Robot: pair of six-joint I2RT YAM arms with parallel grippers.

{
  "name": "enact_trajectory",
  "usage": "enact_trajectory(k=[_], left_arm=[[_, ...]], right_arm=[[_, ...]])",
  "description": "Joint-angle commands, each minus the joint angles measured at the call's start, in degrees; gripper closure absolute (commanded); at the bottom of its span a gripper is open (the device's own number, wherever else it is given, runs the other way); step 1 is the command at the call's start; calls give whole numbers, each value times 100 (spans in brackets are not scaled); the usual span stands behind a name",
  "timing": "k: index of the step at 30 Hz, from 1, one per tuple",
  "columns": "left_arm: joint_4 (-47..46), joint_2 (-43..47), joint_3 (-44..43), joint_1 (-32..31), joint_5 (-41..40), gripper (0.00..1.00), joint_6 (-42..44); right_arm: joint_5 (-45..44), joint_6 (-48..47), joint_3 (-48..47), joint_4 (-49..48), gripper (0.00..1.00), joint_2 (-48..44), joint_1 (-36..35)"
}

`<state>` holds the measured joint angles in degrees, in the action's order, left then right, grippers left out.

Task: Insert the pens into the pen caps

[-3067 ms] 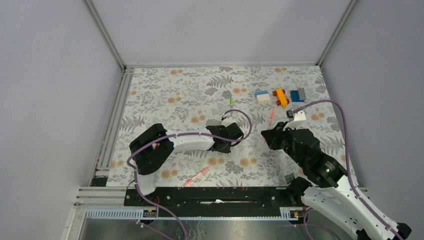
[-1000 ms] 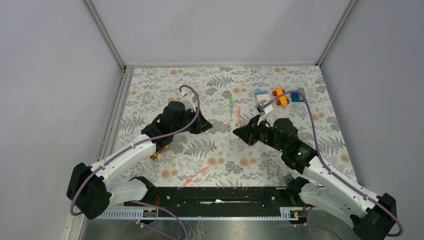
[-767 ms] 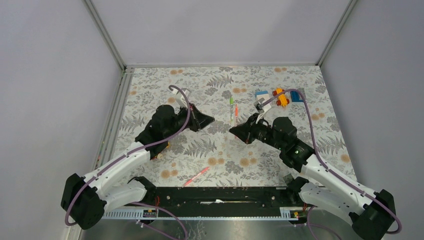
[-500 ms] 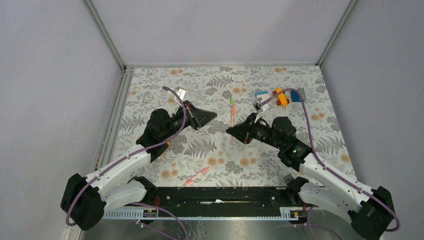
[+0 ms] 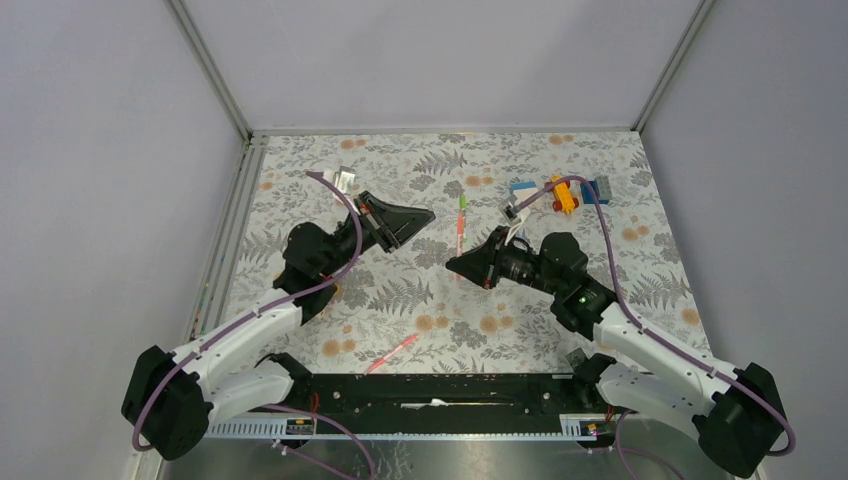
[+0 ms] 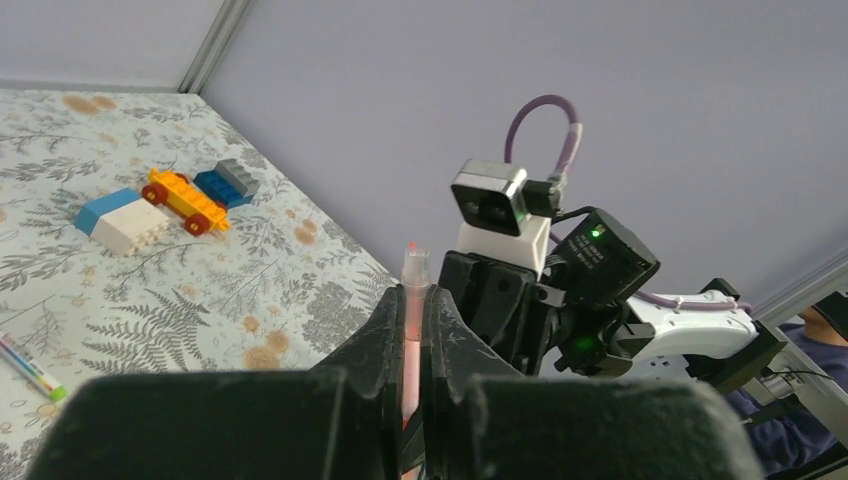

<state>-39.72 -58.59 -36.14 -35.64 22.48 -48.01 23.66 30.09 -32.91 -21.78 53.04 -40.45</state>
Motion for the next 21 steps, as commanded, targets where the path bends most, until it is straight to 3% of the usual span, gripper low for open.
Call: enact_trajectory(k=[1, 21], left_arm=[[-799, -131, -193, 30, 249, 100, -193], [-1284, -819, -472, 22, 521, 100, -496]], right_arm=[[257, 24, -144, -320, 100, 107, -13], [396, -180, -265, -200, 100, 269, -206]])
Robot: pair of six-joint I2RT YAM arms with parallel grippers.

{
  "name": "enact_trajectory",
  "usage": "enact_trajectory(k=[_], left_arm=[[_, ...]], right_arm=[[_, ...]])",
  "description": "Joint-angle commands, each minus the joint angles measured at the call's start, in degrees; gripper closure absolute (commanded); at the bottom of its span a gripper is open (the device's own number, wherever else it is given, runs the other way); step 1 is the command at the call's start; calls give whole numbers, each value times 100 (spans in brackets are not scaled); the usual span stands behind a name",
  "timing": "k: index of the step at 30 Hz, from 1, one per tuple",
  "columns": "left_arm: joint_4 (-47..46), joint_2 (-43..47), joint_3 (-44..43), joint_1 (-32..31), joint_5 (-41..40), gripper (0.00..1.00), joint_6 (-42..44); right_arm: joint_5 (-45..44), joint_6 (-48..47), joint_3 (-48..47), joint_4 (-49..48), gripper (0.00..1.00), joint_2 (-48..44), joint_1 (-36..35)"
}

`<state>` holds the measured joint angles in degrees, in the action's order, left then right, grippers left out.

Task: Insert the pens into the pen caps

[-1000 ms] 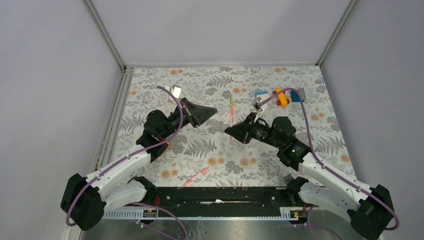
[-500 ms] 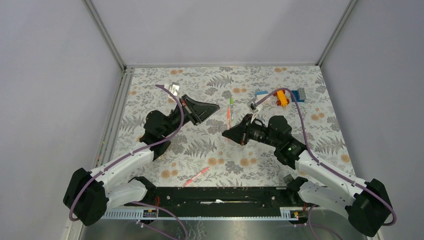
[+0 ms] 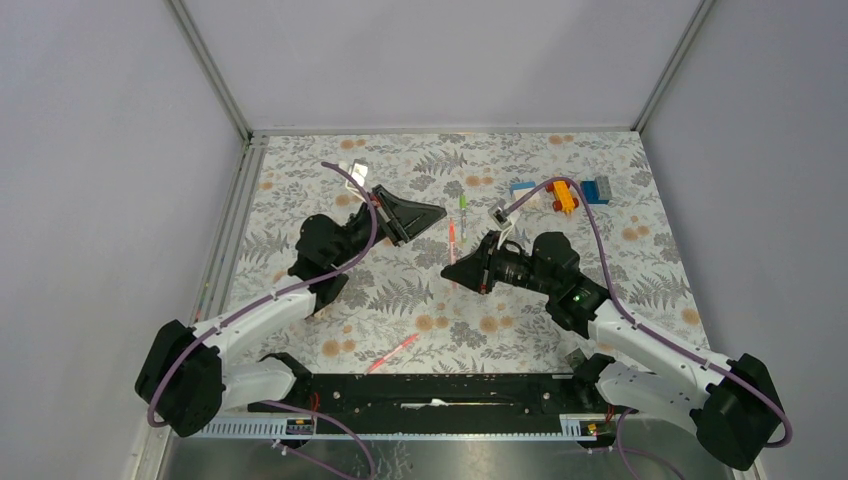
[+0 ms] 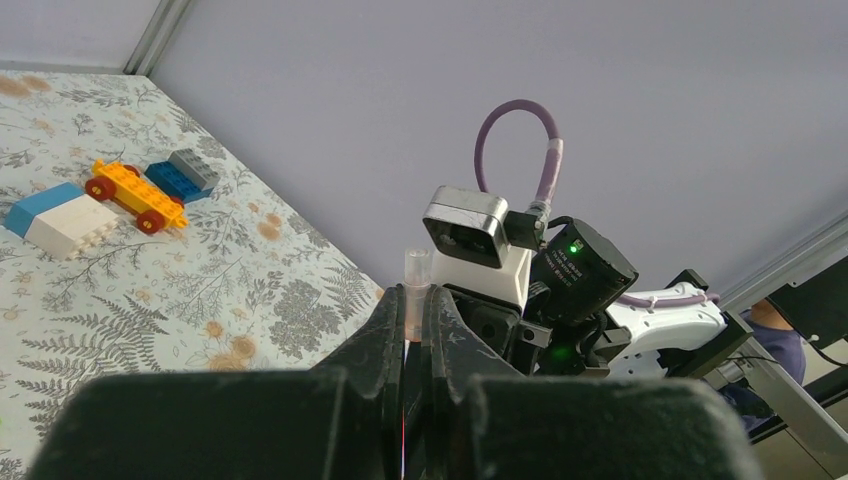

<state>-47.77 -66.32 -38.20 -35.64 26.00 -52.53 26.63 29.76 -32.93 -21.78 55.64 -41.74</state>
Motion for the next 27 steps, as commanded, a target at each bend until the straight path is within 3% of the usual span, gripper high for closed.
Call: enact_trajectory(k=[1, 27], left_arm=[[-486, -58, -267, 23, 176, 100, -42], [-578, -285, -316, -30, 230, 100, -134]], right_arm=[[131, -168, -270, -196, 100, 9, -85], [6, -343, -379, 94, 100, -17, -176]])
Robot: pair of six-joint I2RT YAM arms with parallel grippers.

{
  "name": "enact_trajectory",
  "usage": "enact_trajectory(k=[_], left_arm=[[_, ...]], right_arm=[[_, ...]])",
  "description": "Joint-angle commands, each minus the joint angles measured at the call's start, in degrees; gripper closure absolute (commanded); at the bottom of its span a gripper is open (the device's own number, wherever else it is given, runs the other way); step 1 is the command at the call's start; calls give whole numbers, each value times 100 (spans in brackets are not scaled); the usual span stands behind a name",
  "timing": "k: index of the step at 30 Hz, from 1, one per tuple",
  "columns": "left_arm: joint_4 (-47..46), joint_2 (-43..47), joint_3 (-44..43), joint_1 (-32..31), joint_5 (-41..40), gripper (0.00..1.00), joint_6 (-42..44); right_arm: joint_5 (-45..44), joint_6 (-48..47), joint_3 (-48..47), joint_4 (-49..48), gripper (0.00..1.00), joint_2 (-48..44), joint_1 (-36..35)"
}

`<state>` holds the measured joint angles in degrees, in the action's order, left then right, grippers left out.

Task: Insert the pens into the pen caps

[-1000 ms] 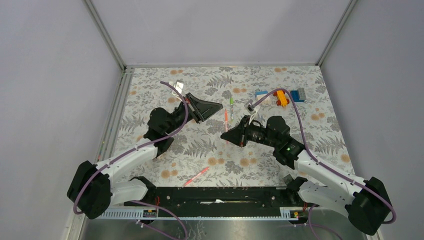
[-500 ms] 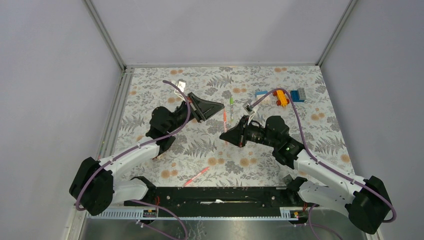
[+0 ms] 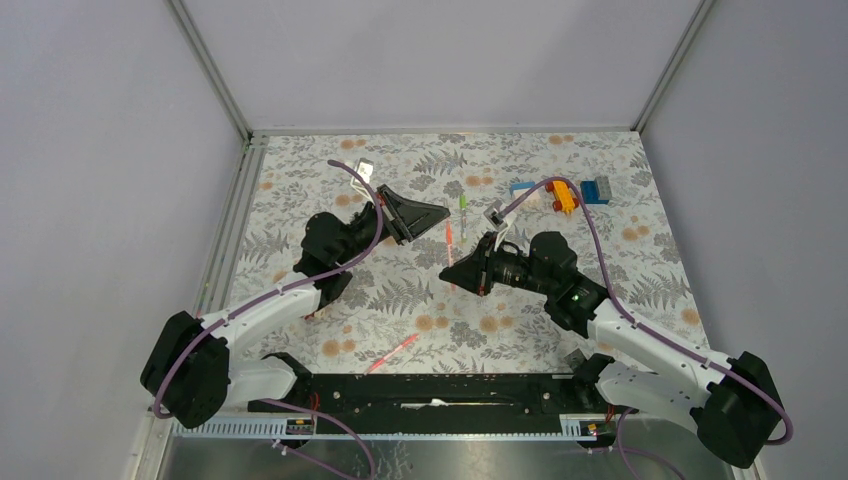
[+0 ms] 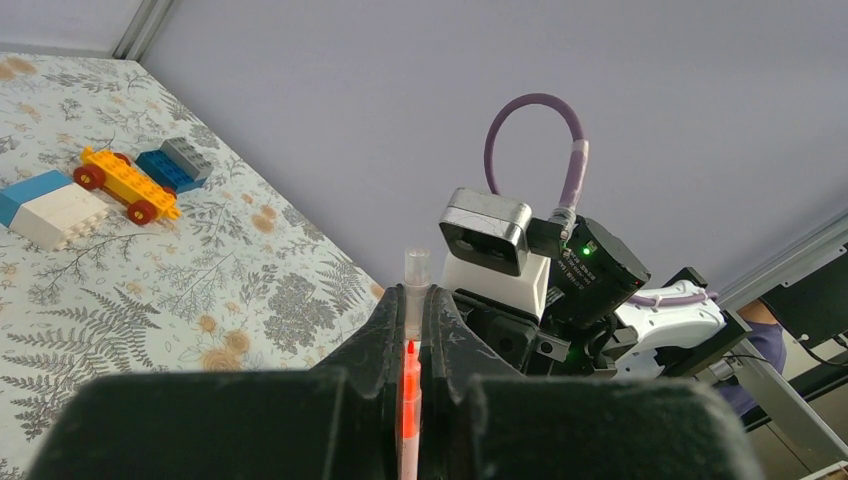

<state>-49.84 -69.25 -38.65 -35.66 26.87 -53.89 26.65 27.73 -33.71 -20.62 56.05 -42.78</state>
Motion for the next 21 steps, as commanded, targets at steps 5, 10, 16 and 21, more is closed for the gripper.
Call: enact_trajectory(k=[5, 10, 16, 21], left_arm=[[-333, 32, -234, -45, 181, 100, 53], [-165, 102, -172, -77, 149, 100, 164], [-112, 155, -135, -86, 108, 100, 212], [-110, 158, -134, -90, 110, 100, 208]], right_arm=[[-67, -216, -372, 50, 100, -50, -71], [-149, -309, -437, 160, 100, -66, -72], [-232, -369, -481, 253, 100, -78, -72], [-365, -391, -500, 318, 100, -91, -65]])
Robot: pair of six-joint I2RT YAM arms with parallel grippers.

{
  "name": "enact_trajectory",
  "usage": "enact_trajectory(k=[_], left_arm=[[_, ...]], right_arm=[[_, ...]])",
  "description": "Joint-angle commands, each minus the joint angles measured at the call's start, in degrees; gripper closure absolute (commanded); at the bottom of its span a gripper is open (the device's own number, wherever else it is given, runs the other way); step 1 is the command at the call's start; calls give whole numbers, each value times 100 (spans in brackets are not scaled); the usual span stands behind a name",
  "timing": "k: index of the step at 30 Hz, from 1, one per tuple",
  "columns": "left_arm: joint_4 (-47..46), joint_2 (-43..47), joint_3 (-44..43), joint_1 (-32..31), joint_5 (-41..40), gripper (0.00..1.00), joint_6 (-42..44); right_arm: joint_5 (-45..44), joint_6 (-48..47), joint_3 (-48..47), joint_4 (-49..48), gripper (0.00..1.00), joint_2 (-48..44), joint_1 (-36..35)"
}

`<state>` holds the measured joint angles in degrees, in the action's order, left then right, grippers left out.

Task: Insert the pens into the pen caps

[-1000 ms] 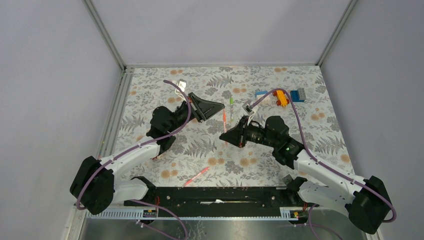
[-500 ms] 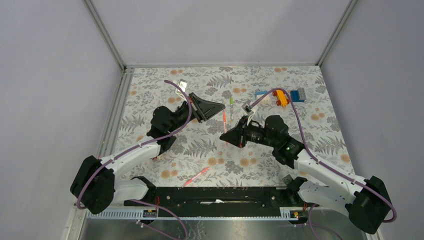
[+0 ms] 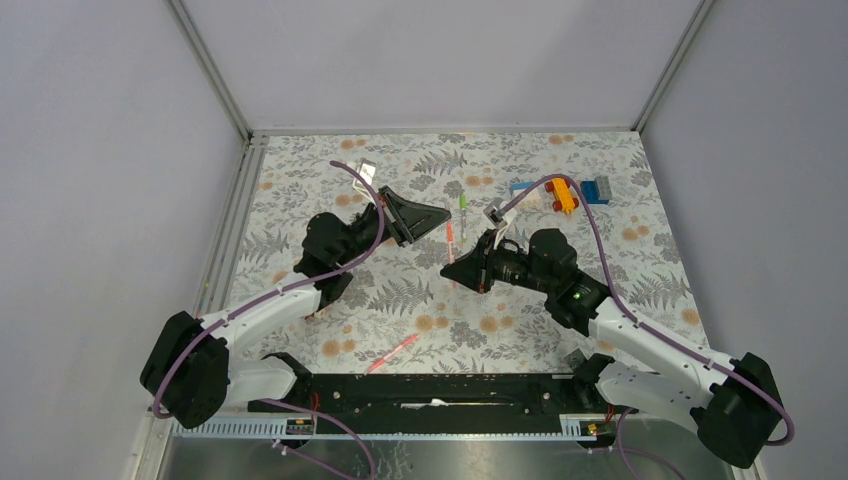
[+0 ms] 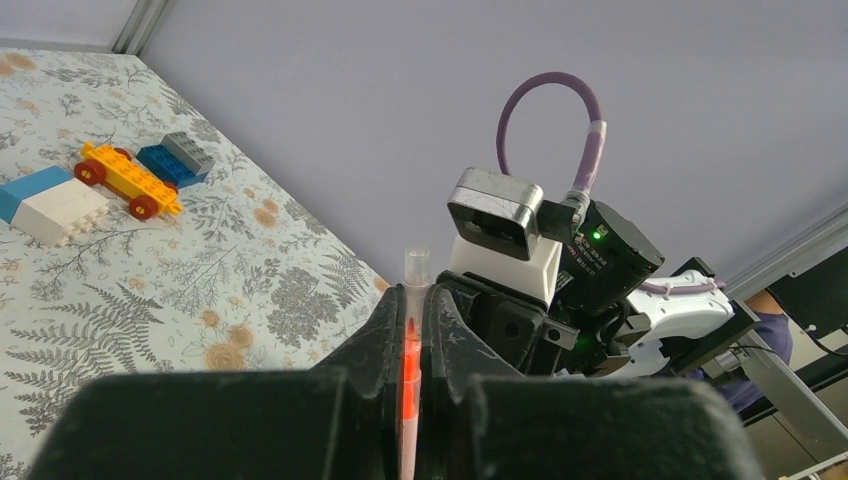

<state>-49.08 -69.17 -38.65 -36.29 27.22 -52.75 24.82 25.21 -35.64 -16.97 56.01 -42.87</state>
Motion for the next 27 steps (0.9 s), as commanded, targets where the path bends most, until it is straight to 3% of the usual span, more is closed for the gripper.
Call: enact_trajectory(k=[1, 27], left_arm=[[-194, 156, -127, -27, 76, 100, 84], [-121, 215, 76, -106, 111, 100, 113]], right_arm=[[-199, -145, -309, -36, 100, -83, -62], [-509, -337, -670, 42, 100, 34, -58]])
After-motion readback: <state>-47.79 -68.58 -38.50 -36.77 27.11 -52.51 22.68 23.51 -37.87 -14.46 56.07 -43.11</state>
